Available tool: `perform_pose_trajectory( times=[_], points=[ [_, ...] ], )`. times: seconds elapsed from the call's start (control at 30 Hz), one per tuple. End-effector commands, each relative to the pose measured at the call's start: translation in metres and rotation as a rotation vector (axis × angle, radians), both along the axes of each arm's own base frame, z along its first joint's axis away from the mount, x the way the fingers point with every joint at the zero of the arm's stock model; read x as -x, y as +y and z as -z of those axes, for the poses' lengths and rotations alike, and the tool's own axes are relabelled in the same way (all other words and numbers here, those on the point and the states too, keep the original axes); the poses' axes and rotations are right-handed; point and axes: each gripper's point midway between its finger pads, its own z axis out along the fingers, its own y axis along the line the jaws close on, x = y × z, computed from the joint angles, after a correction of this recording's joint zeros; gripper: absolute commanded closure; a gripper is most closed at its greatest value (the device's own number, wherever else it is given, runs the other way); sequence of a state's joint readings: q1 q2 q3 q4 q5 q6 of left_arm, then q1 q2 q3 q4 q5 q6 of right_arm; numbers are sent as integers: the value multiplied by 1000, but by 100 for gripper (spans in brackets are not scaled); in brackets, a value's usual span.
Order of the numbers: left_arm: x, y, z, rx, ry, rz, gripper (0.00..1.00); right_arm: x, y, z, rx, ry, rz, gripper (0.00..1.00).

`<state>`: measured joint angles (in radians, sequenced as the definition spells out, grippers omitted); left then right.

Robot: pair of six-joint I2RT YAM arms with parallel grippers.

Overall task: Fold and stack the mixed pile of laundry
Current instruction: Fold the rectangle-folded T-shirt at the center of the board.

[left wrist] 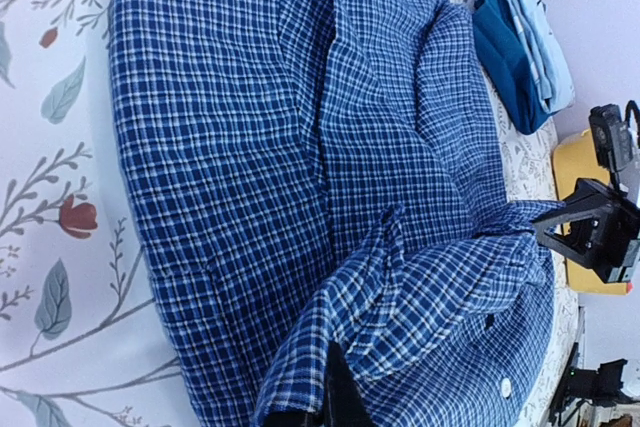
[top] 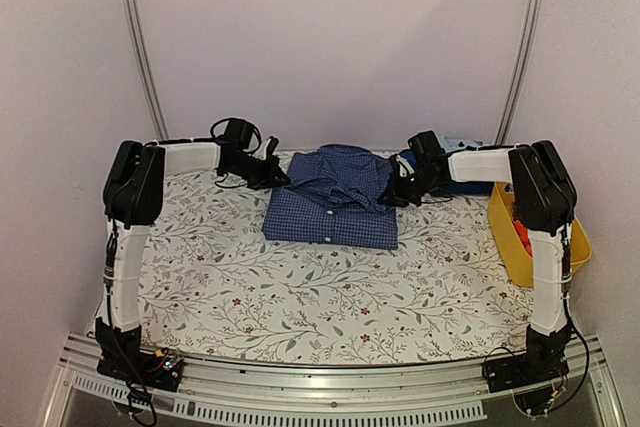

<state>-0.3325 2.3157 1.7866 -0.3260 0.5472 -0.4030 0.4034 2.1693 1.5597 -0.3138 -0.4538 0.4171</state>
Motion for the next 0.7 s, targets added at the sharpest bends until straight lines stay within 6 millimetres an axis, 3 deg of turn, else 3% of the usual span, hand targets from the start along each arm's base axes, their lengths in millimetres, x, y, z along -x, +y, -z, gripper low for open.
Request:
perform_pose_trajectory(
  times=[0.0,0.27,0.5,0.6,0.67],
  points=[
    [-10,7,5,-3,-4,13,100,-17,-5,8,5,-16,9,100],
    [-24,7,18,11,4,-11,100,-27,-9,20,12,-11,27,100],
    [-37,6,15,10,-29,-26,99,-32,-11,8,3,-45,42,100],
    [-39,8,14,-2,-31,-23,80,-30,-11,8,-3,-30,40,71],
    [-43,13,1,4,-47,-39,63,-29,-16,4,-2,-27,48,54]
  ],
)
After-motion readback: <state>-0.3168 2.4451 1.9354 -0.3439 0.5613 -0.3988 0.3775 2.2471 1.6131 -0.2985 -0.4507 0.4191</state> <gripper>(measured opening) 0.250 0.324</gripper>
